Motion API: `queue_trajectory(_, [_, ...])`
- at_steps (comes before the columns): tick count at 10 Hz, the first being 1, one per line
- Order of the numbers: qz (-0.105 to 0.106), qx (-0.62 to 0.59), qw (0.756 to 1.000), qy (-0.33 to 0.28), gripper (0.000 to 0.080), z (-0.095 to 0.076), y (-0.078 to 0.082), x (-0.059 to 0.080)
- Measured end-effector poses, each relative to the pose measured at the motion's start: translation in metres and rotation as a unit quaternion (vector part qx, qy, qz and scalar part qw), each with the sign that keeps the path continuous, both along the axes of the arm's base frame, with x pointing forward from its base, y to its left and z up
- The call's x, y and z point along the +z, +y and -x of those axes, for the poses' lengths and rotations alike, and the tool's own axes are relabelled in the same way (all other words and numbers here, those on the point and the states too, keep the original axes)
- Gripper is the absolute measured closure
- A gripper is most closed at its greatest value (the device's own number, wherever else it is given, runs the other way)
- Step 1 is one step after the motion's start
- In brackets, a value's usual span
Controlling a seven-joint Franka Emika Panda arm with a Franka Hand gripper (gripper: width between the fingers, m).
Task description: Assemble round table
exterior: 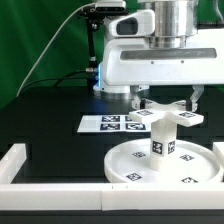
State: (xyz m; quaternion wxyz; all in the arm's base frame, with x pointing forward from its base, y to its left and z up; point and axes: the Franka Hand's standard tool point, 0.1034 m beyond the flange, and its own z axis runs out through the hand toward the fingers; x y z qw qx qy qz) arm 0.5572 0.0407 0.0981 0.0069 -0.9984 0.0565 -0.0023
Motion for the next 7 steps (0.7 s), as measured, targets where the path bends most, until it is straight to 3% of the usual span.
queue_trajectory(2, [0.0,-0.007,1.0,0.0,0.018,-0.0003,-0.0001,0.0002])
queue_trajectory(3, [-0.001,-0.021,1.0,0.0,0.0356,-0.0004,0.0,0.0003])
queue_trajectory(6, [-0.002,-0.141,0.99,0.0,0.0358,-0.0005,0.0005,0.0])
queue_trajectory(7, [-0.002,-0.216,0.976,-0.008,0.0358,-0.0017,0.0015,-0.0001])
